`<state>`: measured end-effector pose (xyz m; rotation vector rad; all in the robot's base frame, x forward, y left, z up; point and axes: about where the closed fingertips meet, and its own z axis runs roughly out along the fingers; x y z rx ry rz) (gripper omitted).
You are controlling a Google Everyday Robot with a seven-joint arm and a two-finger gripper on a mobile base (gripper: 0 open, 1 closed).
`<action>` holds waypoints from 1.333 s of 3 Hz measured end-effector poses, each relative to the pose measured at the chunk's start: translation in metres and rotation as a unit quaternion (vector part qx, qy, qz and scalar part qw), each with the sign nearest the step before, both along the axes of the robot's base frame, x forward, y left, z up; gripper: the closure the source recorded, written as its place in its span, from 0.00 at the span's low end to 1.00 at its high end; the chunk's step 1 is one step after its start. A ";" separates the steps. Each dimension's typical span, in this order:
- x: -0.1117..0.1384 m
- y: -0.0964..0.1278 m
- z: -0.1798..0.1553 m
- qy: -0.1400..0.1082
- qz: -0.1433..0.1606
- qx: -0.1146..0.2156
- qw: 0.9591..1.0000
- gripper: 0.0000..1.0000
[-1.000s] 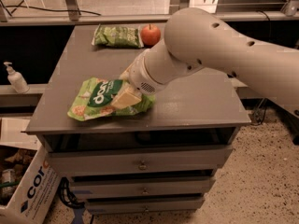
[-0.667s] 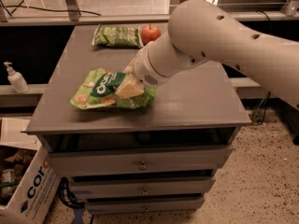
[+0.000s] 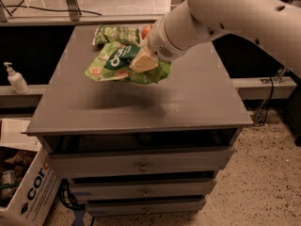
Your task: Move green rice chip bag near green jalapeno chip bag
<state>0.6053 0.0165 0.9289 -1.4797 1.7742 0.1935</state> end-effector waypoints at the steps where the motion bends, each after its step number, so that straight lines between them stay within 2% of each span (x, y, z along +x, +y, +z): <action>1: 0.000 0.000 0.000 0.000 0.000 0.000 1.000 1.00; 2: 0.010 0.000 0.001 -0.024 0.002 -0.022 0.999 1.00; 3: 0.038 -0.010 -0.012 -0.041 -0.006 -0.063 0.997 1.00; 4: 0.066 -0.025 -0.029 -0.043 -0.022 -0.104 0.993 1.00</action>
Offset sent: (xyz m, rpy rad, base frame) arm 0.0318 -0.0031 0.0011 -0.1225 -0.1318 0.0063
